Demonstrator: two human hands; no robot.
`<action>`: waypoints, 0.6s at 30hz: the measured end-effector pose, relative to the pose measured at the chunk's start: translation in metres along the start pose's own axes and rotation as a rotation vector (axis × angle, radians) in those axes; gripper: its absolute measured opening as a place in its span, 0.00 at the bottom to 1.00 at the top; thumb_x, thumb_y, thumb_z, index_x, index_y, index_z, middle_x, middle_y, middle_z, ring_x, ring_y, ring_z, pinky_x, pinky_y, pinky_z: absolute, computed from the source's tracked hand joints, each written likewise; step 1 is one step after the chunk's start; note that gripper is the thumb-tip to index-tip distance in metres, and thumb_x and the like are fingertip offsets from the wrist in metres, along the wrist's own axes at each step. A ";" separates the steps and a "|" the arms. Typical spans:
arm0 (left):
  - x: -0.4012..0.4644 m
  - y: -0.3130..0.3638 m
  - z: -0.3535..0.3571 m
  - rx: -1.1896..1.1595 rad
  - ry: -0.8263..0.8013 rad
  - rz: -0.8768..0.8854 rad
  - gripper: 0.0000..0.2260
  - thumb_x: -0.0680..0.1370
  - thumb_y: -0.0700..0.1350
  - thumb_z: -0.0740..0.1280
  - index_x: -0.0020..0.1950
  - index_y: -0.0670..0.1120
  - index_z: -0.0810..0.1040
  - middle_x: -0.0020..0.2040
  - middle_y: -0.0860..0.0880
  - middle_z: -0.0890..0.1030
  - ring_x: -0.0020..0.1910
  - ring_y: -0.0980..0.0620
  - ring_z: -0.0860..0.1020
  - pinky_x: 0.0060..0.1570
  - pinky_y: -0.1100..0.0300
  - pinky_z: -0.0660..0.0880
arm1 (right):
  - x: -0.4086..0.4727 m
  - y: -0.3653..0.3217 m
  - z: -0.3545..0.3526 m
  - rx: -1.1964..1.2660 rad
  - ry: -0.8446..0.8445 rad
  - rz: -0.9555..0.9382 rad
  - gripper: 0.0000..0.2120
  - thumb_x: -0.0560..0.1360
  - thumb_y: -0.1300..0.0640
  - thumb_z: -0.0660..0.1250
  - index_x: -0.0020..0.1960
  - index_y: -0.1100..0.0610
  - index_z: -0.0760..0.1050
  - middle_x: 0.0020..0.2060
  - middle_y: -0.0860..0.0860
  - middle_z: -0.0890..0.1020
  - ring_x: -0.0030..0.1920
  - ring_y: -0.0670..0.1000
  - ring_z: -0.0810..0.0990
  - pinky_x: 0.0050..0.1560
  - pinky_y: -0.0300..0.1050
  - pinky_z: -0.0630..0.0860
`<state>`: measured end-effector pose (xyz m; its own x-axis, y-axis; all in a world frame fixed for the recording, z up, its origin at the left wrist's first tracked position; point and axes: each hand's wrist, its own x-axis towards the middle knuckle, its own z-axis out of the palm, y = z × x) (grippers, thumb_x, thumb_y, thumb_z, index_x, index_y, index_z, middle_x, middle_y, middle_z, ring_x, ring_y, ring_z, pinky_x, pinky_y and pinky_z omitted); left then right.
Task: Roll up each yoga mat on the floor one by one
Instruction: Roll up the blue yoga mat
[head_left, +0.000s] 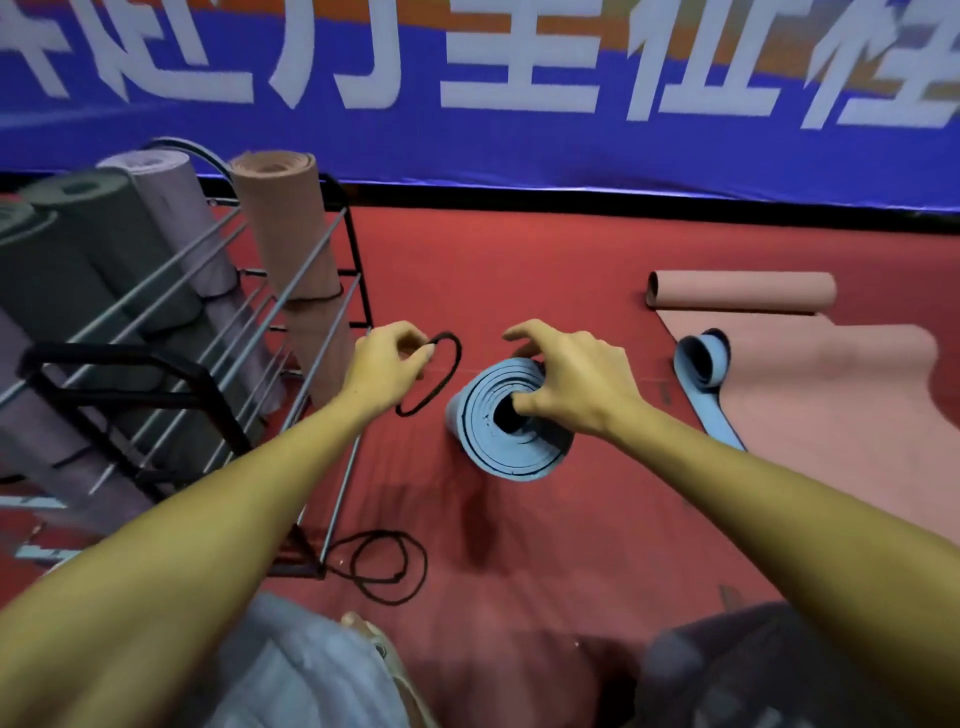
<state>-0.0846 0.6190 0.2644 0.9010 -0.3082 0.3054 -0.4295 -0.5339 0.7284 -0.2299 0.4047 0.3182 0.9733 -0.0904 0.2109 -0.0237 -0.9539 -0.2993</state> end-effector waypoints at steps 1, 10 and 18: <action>0.003 0.020 -0.002 -0.047 -0.003 0.064 0.03 0.79 0.43 0.75 0.46 0.46 0.83 0.37 0.53 0.85 0.33 0.60 0.83 0.43 0.58 0.80 | -0.002 -0.006 -0.005 0.016 0.027 0.013 0.37 0.64 0.39 0.73 0.72 0.38 0.67 0.58 0.39 0.84 0.60 0.52 0.82 0.52 0.52 0.78; 0.009 0.100 -0.029 -0.082 -0.288 0.507 0.02 0.84 0.44 0.64 0.55 0.46 0.74 0.51 0.53 0.85 0.53 0.52 0.83 0.56 0.49 0.78 | 0.010 -0.023 -0.031 0.325 0.289 0.263 0.57 0.61 0.42 0.81 0.80 0.32 0.50 0.58 0.50 0.70 0.49 0.59 0.79 0.54 0.55 0.77; 0.030 0.106 -0.055 0.079 -0.501 0.552 0.03 0.84 0.48 0.66 0.56 0.54 0.73 0.58 0.53 0.83 0.56 0.52 0.81 0.58 0.47 0.78 | 0.040 -0.006 -0.033 0.269 0.216 0.212 0.21 0.62 0.41 0.79 0.52 0.43 0.77 0.56 0.49 0.76 0.55 0.52 0.78 0.51 0.48 0.73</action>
<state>-0.1001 0.5966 0.3845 0.4255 -0.8593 0.2838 -0.8310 -0.2468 0.4986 -0.1982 0.3975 0.3588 0.8822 -0.3625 0.3004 -0.1303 -0.8010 -0.5843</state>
